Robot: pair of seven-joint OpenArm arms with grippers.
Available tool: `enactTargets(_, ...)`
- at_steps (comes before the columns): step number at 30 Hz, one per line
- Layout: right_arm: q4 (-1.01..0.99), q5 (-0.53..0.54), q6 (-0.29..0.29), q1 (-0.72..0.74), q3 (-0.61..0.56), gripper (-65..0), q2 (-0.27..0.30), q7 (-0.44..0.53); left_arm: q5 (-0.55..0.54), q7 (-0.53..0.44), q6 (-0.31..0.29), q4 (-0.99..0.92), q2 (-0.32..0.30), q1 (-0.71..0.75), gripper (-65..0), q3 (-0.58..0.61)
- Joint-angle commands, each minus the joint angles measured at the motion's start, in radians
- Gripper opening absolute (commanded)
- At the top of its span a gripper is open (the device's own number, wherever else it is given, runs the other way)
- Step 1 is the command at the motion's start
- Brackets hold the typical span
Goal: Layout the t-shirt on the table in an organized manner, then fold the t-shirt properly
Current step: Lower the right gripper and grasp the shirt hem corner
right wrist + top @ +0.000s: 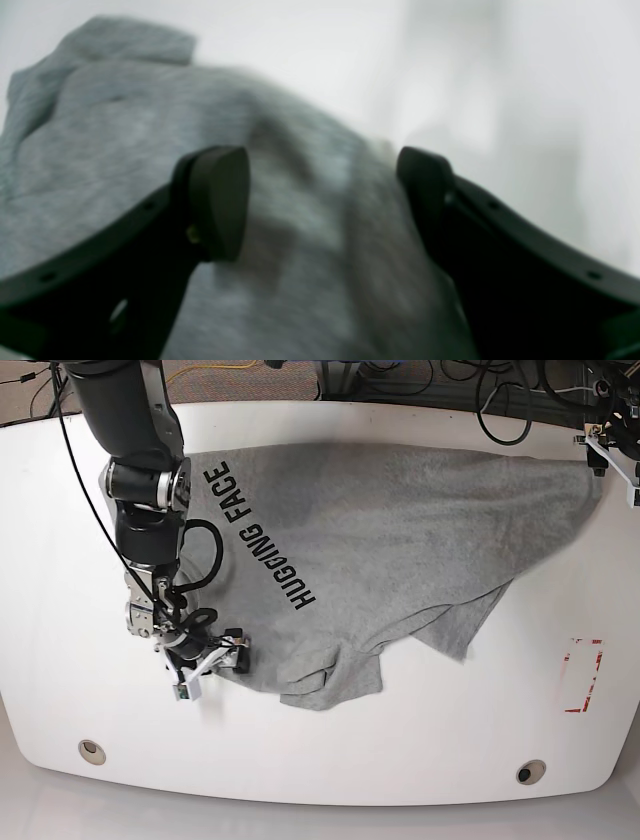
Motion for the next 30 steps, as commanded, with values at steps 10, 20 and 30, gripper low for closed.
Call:
enactTargets(10,0.009,-0.006,0.011,0.024,-0.008,-21.1,-0.025,-0.016,-0.005,-0.010,0.001,0.016,-0.016,0.002,-25.1,-0.008)
enactTargets(20,0.009,-0.009,-0.035,0.032,-0.010,-20.6,-0.019,0.023,-0.004,-0.010,0.001,0.014,-0.016,0.004,-25.1,-0.010)
enactTargets(30,0.001,-0.009,-0.060,0.047,-0.011,-20.5,-0.004,0.052,-0.004,-0.010,0.001,0.014,-0.016,0.004,-25.1,-0.010)
